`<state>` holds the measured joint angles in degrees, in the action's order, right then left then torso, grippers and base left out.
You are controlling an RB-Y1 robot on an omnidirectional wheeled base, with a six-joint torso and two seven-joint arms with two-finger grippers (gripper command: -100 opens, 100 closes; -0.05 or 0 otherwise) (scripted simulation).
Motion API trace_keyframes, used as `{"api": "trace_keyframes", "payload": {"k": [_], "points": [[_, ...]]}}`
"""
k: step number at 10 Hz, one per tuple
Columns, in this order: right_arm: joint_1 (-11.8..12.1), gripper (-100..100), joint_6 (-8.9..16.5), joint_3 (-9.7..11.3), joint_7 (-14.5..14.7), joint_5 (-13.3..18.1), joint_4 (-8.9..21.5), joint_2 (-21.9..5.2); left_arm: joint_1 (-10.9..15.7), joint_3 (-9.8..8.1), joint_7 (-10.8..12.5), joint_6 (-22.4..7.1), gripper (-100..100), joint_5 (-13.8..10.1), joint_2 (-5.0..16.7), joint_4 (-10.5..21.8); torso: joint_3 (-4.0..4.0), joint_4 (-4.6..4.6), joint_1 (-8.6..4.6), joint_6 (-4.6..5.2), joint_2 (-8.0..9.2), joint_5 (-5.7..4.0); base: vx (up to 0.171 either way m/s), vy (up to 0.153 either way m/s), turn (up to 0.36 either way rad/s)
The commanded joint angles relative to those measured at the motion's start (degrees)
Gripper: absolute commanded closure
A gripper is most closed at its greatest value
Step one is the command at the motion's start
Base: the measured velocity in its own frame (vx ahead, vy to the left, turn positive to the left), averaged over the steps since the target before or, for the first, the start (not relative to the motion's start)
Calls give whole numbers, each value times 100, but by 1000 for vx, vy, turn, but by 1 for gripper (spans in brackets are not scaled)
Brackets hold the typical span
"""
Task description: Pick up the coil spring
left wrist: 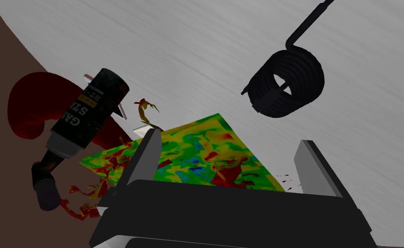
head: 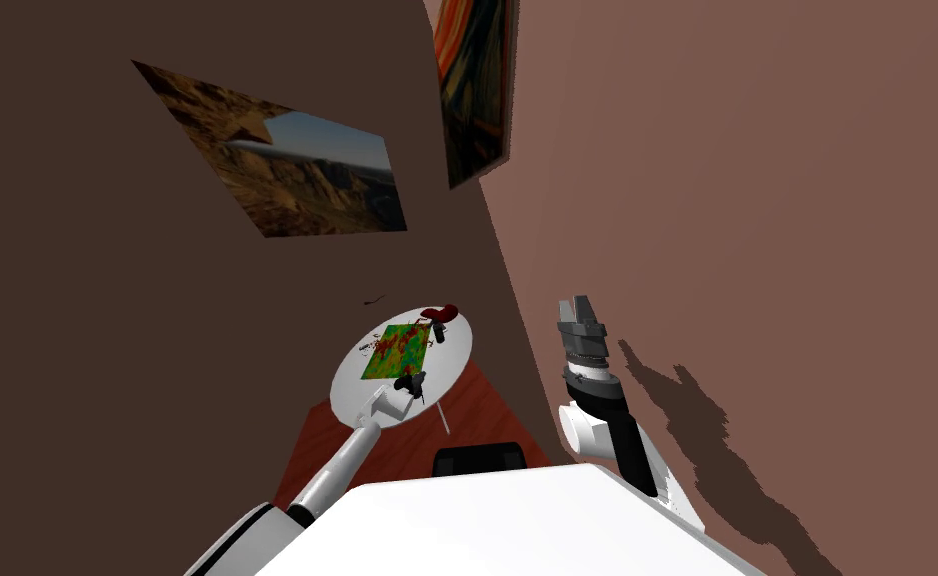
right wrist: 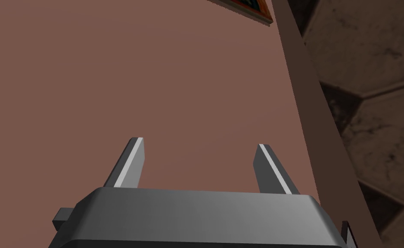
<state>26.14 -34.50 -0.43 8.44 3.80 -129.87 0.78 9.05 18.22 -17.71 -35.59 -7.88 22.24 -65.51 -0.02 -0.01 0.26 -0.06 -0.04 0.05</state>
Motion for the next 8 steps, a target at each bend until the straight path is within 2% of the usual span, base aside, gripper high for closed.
{"api": "trace_keyframes", "payload": {"k": [1, 2, 3, 5, 8], "points": [[0, 0, 0, 0, 0, 0, 0, 0, 21, 83, -37, -247, -100, 8, -7, 210, 0, 0, 0, 0, 0, 0, 26, 74, -165], [0, 0, 0, 0, 0, 0, 0, 0, 32, 128, -52, -342, -100, 21, -20, 349, -2, 0, 1, 0, -5, 0, 31, 64, -155], [1, 0, 0, 0, 0, 0, 0, 0, 32, 128, -52, -342, -100, 21, -20, 349, -4, -1, -3, -1, -8, 0, 19, 35, -53], [0, 0, 0, 0, 0, 0, 0, 0, 57, 255, -88, -577, -100, 55, -80, 728, -4, -1, -19, 1, -8, -4, 35, 22, -223], [1, 0, 0, 0, 0, 0, 0, 1, 47, 261, -78, -619, -100, 67, -86, 710, -4, -1, -28, -2, -7, -6, 19, 4, -24]]}}
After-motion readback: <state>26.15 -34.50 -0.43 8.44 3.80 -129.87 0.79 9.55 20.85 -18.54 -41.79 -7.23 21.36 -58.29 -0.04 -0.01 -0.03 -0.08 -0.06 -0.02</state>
